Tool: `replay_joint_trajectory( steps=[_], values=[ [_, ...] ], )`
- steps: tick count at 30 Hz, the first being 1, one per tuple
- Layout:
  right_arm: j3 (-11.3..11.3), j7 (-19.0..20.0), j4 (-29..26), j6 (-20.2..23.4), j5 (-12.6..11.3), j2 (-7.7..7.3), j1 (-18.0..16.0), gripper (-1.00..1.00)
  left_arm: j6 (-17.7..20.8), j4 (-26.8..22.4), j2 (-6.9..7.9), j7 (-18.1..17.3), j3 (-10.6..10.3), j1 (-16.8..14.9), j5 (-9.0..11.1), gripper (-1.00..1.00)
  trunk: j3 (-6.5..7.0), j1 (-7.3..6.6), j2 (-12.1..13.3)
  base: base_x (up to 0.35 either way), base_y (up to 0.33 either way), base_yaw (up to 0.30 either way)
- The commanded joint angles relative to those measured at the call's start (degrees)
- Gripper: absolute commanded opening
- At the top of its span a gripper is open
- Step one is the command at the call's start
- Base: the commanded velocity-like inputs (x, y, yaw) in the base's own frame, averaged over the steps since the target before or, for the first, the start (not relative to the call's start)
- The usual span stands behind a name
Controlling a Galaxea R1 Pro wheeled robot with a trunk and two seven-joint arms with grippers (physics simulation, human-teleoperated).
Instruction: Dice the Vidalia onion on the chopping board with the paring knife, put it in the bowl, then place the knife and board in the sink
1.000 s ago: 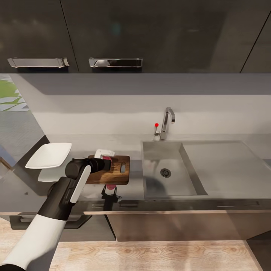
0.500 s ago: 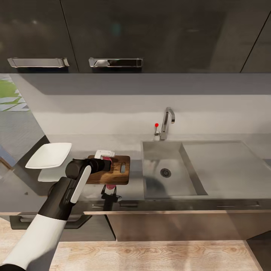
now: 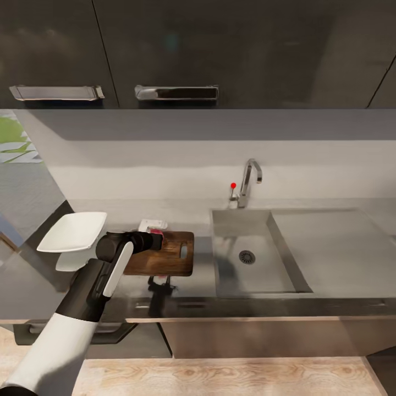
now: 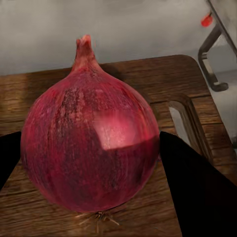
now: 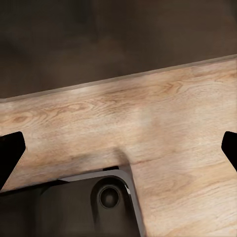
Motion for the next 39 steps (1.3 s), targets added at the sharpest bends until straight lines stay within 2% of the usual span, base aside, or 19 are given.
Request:
replay_joint_trajectory(
  steps=[1,16,39],
  values=[
    [-0.12,0.01,-0.11,-0.04,-0.06,0.04,0.03,1.00,0.21,-0.04,0.05,-0.01,-0.07,-0.05,0.07,-1.00,-0.09,0.05,-0.10,0.176,0.131,0.000],
    [-0.17,0.01,-0.11,0.00,-0.06,0.09,0.03,1.00,0.21,0.12,0.09,-0.01,-0.07,-0.05,0.07,-1.00,-0.18,0.05,-0.10,0.036,0.027,0.000],
    [-0.18,0.01,-0.11,-0.03,-0.06,0.13,0.03,1.00,0.21,0.84,0.01,-0.01,-0.16,-0.05,0.07,-1.00,-1.35,0.05,-0.10,0.000,0.000,0.000]
  ],
)
